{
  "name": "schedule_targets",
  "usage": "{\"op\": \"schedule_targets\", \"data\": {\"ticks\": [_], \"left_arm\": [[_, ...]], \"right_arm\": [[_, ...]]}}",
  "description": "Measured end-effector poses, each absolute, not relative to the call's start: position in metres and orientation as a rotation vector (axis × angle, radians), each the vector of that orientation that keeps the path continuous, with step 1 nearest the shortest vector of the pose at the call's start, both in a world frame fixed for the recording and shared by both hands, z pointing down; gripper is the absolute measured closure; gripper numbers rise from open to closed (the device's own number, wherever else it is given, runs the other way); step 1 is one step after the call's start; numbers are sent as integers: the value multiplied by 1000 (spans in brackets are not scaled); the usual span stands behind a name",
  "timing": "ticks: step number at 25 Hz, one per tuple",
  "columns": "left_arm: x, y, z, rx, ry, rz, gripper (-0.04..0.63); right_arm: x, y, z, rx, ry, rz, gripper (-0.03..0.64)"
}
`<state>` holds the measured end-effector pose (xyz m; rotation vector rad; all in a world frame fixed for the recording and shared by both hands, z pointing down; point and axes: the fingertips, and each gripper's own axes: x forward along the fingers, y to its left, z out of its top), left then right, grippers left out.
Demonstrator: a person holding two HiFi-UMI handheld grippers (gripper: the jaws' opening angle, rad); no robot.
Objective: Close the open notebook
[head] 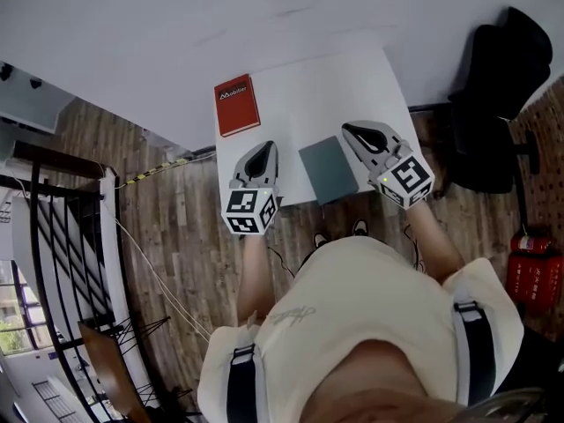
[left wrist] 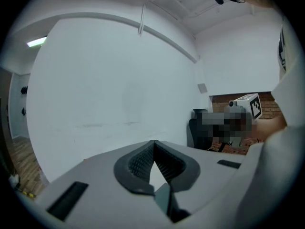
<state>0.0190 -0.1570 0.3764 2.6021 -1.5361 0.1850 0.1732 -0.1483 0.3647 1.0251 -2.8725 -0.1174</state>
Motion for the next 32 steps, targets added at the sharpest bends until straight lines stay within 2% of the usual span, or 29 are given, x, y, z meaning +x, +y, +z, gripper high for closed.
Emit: {"op": "schedule_targets", "data": {"ticks": [11,18,32], "left_arm": [[1,-175,336,2659,-1636,182,577],[2,-182,325,2671,-1646,162,577],[-3,-184,357,2604,-1612,161,577]], "right_arm": [[175,-168,326,1017,-2870,-272,609],[177,-175,314,1077,-2888,-253,609],[184,-168,340,1073,-2843,-172,609]]}}
